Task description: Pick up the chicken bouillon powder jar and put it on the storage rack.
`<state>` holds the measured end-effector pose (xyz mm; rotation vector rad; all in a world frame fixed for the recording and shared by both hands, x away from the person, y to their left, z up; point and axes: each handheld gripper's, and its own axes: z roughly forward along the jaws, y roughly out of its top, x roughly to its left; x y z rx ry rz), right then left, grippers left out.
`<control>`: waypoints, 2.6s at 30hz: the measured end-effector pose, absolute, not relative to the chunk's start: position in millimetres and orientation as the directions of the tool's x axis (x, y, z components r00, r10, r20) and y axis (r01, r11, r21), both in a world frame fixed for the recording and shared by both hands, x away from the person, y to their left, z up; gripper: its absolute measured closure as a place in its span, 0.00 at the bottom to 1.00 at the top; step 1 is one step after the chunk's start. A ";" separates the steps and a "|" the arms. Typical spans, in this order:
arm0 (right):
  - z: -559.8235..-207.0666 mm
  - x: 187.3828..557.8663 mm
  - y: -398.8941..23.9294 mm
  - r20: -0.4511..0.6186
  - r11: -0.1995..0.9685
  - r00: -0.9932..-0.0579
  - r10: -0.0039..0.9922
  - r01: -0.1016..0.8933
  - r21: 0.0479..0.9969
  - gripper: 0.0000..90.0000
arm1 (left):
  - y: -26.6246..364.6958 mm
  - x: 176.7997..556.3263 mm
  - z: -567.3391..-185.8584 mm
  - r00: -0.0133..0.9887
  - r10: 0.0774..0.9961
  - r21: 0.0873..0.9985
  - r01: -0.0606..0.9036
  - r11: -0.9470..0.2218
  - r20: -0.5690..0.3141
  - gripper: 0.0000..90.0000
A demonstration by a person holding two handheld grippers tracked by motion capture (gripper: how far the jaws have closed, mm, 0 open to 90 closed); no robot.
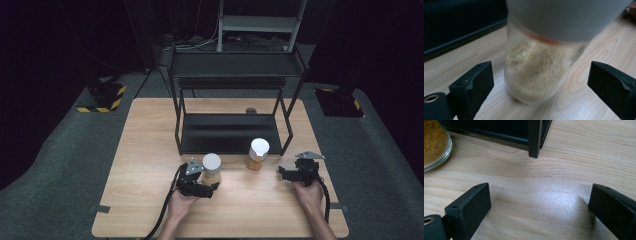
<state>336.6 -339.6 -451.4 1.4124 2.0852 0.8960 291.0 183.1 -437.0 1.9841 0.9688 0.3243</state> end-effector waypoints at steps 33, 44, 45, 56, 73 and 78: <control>-451.6 336.5 -339.7 -0.018 0.261 -0.365 0.931 0.627 0.734 0.04 | 147.5 291.5 -424.7 0.617 0.786 0.826 0.457 -0.332 -0.026 0.36; -451.6 336.5 -339.7 -0.018 0.261 -0.366 0.931 0.627 0.734 0.04 | 145.0 283.5 -429.6 0.605 0.797 0.843 0.430 -0.323 -0.003 0.37; -451.6 336.5 -339.7 -0.019 0.261 -0.366 0.931 0.627 0.734 0.04 | 144.6 283.2 -429.3 0.605 0.796 0.843 0.428 -0.326 0.001 0.37; -451.6 336.4 -339.8 -0.019 0.262 -0.366 0.930 0.626 0.735 0.04 | 147.1 285.2 -424.1 0.617 0.787 0.839 0.429 -0.335 -0.002 0.38; -451.6 336.3 -339.7 -0.020 0.262 -0.366 0.930 0.625 0.735 0.04 | 151.6 288.5 -411.9 0.630 0.776 0.834 0.447 -0.324 -0.036 0.40; -451.6 336.3 -339.7 -0.019 0.262 -0.366 0.930 0.626 0.735 0.04 | 153.5 289.5 -404.1 0.637 0.770 0.836 0.444 -0.321 -0.042 0.40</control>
